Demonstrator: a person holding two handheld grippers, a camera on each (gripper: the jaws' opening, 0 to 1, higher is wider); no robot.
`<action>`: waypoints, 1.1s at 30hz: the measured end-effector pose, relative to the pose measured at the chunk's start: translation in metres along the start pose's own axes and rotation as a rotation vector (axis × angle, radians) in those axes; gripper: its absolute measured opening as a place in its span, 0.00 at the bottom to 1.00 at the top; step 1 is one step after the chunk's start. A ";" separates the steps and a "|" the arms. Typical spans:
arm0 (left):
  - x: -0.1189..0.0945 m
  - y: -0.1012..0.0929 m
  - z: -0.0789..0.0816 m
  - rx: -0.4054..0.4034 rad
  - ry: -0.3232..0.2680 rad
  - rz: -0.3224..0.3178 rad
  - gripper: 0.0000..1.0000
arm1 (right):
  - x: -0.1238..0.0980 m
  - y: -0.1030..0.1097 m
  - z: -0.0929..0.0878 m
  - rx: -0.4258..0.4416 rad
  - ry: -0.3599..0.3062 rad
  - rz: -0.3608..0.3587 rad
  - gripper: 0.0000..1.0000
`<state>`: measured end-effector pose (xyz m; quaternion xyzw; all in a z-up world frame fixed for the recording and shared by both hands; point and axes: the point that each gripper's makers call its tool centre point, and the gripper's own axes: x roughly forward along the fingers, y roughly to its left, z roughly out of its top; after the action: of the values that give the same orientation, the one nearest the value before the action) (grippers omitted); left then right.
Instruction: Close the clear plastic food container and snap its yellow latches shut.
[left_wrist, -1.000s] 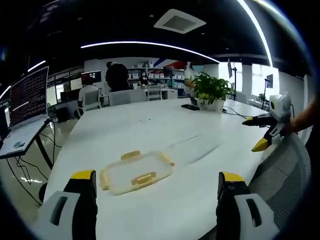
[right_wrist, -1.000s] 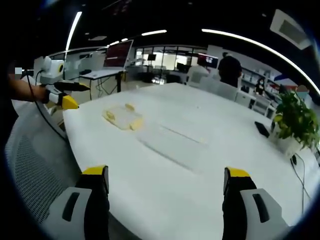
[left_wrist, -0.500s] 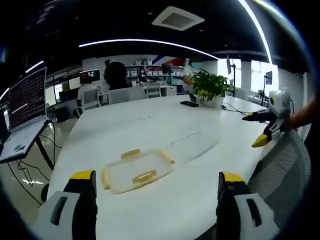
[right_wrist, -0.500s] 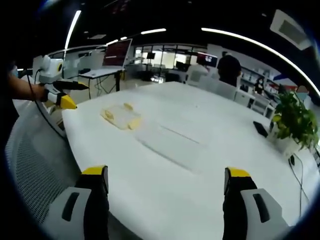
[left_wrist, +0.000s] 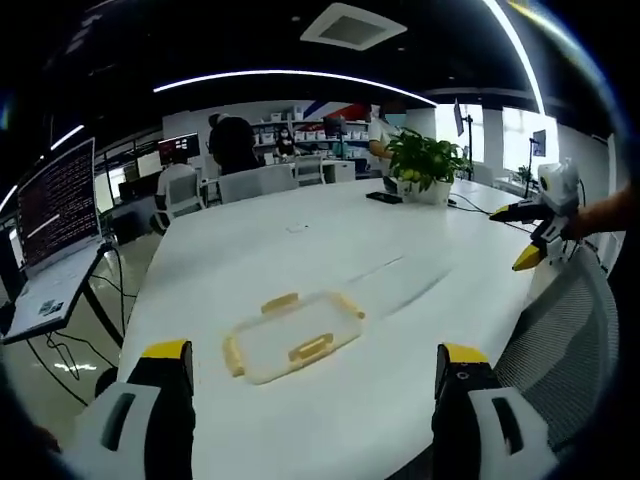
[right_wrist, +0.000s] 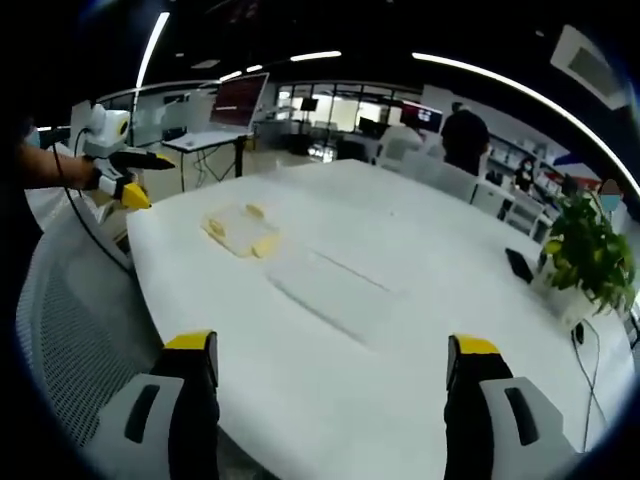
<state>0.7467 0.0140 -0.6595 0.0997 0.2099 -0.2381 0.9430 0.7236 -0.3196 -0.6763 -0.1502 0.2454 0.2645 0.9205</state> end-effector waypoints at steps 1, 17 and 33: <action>0.000 0.002 0.001 0.005 0.003 -0.003 0.98 | 0.000 -0.002 0.001 -0.004 0.004 0.004 0.92; 0.005 0.004 0.007 0.106 0.092 -0.104 0.96 | 0.002 -0.010 0.022 -0.065 0.055 0.098 0.90; 0.016 0.006 0.004 0.243 0.206 -0.225 0.91 | 0.012 0.001 0.035 -0.184 0.113 0.231 0.85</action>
<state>0.7642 0.0113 -0.6624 0.2125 0.2850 -0.3540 0.8651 0.7455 -0.2995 -0.6535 -0.2193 0.2874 0.3812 0.8509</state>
